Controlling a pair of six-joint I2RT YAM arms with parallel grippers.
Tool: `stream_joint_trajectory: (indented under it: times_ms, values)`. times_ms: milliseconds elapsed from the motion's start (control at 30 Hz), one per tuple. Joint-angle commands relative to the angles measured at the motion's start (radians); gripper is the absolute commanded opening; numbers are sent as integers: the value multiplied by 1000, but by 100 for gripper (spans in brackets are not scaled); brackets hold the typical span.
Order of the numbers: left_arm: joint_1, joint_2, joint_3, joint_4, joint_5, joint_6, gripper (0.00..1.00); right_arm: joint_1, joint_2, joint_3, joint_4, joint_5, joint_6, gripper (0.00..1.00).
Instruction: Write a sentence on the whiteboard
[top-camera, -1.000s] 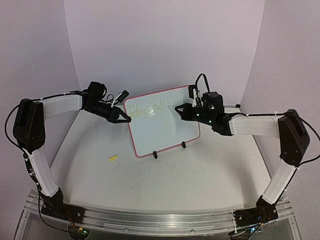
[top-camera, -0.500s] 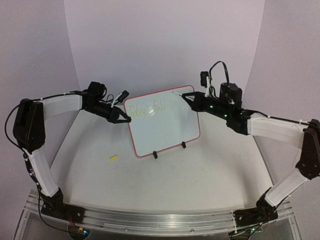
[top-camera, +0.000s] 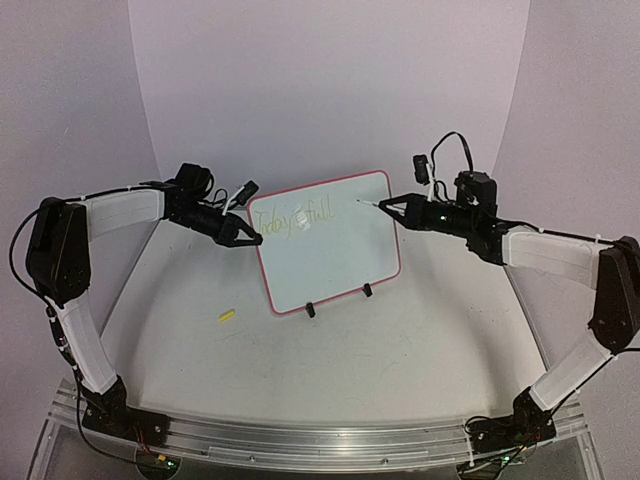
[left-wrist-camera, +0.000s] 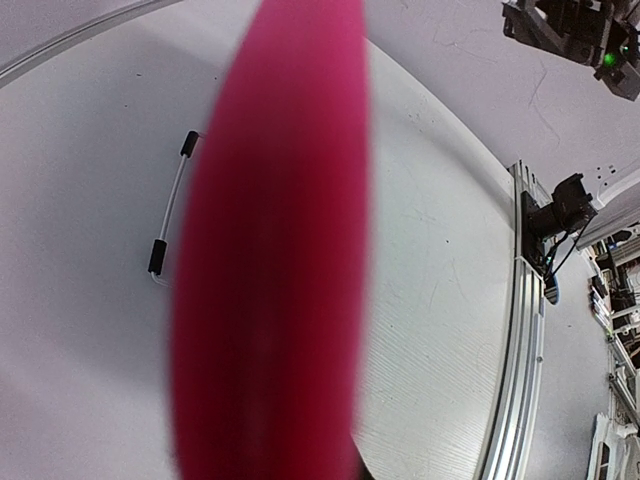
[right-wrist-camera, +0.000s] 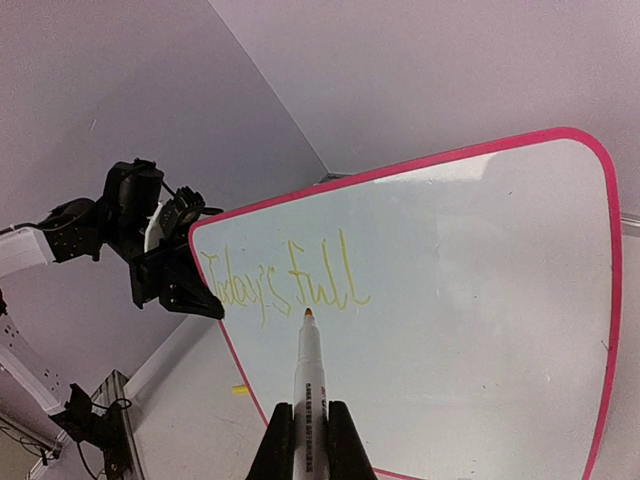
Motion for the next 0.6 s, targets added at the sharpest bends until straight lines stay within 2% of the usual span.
stream_joint_trajectory:
  times_ms: [0,300,567]
  values:
    - [-30,10,19,-48,-45,35,0,-34,68,28,82,-120,45,0]
    - [-30,26,20,-50,-52,38,0,-48,185,97,145,-135,84,0]
    - [-30,25,21,-50,-51,37,0,-48,247,140,184,-88,124,0]
